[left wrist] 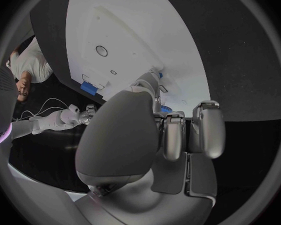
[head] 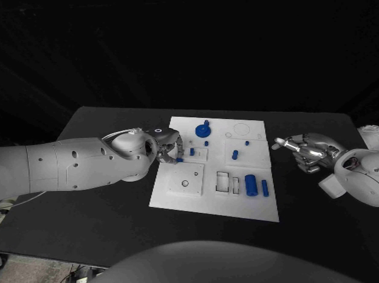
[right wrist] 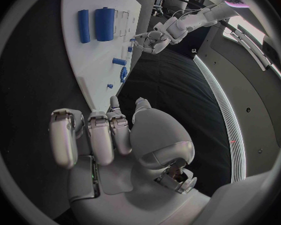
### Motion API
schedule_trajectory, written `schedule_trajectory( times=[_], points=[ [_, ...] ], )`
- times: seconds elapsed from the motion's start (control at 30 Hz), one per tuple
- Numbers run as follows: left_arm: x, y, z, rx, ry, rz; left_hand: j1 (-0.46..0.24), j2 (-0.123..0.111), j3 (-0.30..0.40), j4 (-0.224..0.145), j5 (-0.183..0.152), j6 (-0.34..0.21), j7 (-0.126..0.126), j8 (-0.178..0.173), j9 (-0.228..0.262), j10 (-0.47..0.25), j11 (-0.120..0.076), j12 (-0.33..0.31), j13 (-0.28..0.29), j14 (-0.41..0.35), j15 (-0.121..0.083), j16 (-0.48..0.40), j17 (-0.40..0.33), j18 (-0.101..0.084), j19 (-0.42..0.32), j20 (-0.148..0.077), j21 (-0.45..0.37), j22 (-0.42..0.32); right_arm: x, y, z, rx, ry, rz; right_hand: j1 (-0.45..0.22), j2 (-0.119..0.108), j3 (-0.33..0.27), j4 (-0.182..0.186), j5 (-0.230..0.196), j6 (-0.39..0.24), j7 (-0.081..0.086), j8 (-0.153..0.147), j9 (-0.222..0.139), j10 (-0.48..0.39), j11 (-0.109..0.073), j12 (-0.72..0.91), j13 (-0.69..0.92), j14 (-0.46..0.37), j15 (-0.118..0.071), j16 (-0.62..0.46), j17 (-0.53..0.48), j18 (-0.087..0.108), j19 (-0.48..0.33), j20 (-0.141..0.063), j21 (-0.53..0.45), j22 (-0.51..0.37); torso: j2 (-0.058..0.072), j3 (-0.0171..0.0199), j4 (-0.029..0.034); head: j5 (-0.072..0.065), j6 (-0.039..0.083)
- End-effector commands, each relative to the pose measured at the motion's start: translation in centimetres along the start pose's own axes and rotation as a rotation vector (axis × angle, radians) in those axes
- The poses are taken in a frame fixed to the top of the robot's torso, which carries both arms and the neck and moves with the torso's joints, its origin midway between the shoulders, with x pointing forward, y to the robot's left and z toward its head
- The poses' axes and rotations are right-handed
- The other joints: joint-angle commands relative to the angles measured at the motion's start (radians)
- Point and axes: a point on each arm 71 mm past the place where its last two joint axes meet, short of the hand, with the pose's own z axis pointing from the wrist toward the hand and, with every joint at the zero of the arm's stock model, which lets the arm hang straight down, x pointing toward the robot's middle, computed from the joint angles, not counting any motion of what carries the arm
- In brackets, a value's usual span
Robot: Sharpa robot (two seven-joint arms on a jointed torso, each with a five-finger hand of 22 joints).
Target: Assemble the parts on the task board
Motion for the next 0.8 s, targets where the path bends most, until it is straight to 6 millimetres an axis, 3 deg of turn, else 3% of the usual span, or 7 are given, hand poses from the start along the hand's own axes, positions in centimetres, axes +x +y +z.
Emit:
schedule_trajectory(
  times=[0.03,0.07,0.27,0.57,0.7,0.8],
  points=[
    [0.05,-0.19,-0.12,0.014,0.003,-0.004,-0.012,0.001,-0.020,0.001,-0.006,-0.091,0.002,0.022,0.026,0.102,-0.006,0.000,0.263,0.104,-0.006,0.002,0.263,0.003,0.038,-0.009,-0.004,0.217,0.19,0.03,0.00,-0.006,0.018,0.000,0.007,0.002,0.005,0.003,0.003,0.004,-0.001,-0.005,-0.001,0.106,-0.012,-0.005,0.118,0.106,-0.007,0.003,0.263,0.007,-0.004,0.000,-0.007,0.215,0.000,0.0000,0.0001,-0.001,0.000],
    [0.04,-0.19,-0.15,0.016,0.002,-0.005,-0.012,0.002,-0.025,0.002,-0.007,-0.126,0.000,0.023,0.029,0.102,-0.007,0.000,0.263,0.104,-0.006,0.002,0.263,0.003,0.038,-0.009,-0.005,0.217,0.19,0.02,0.00,-0.006,0.018,0.000,0.007,0.002,0.005,0.003,0.003,0.004,-0.001,-0.005,-0.001,0.106,-0.012,-0.005,0.118,0.106,-0.007,0.003,0.263,0.007,-0.004,0.000,-0.007,0.215,0.000,0.0000,0.0001,-0.001,0.000],
    [-0.04,-0.20,-0.31,0.034,-0.010,-0.016,-0.027,0.000,-0.054,0.009,-0.020,-0.216,-0.003,0.035,0.033,0.102,-0.010,0.000,0.263,0.104,-0.006,0.002,0.263,0.004,0.037,-0.010,-0.008,0.216,0.17,-0.03,-0.03,-0.004,0.017,0.000,0.008,0.002,0.006,0.002,0.003,0.005,-0.001,-0.005,-0.001,0.106,-0.012,-0.005,0.118,0.106,-0.007,0.003,0.263,0.007,-0.003,0.000,-0.006,0.215,0.000,0.0001,-0.0001,-0.002,0.000],
    [-0.36,-0.15,-0.62,0.060,-0.052,-0.034,-0.056,0.011,-0.068,0.014,-0.019,-0.237,-0.001,0.036,0.019,0.102,-0.009,0.000,0.263,0.104,-0.006,0.002,0.263,0.004,0.037,-0.010,-0.007,0.217,0.14,-0.10,-0.08,-0.001,0.017,0.000,0.011,0.001,0.007,0.000,0.004,0.005,-0.002,-0.005,-0.002,0.106,-0.012,-0.005,0.118,0.106,-0.007,0.003,0.263,0.007,-0.003,0.000,-0.006,0.215,0.001,-0.0001,-0.0002,-0.004,0.000],
    [-0.55,-0.28,-0.71,0.074,-0.078,-0.039,-0.070,0.032,-0.058,0.014,0.037,-0.201,0.002,0.042,0.001,0.102,-0.006,0.000,0.263,0.104,-0.006,0.002,0.263,0.002,0.040,-0.009,-0.001,0.219,0.14,-0.10,-0.08,-0.001,0.017,0.000,0.012,0.001,0.008,-0.001,0.004,0.006,-0.002,-0.005,-0.002,0.106,-0.012,-0.005,0.118,0.106,-0.007,0.003,0.263,0.007,-0.003,0.000,-0.006,0.215,0.000,0.0000,0.0004,-0.004,0.000],
    [-0.63,-0.56,-0.71,0.086,-0.091,-0.017,-0.065,0.035,-0.040,0.014,0.077,-0.166,0.008,0.032,-0.024,0.102,-0.003,0.000,0.263,0.104,-0.003,0.002,0.263,0.001,0.043,-0.007,0.005,0.220,0.17,-0.09,-0.07,-0.002,0.017,0.000,0.012,0.001,0.008,-0.001,0.004,0.006,-0.002,-0.005,-0.002,0.106,-0.012,-0.005,0.118,0.106,-0.007,0.003,0.263,0.007,-0.003,0.000,-0.006,0.215,0.000,-0.0001,0.0000,-0.003,0.000]
  ],
)
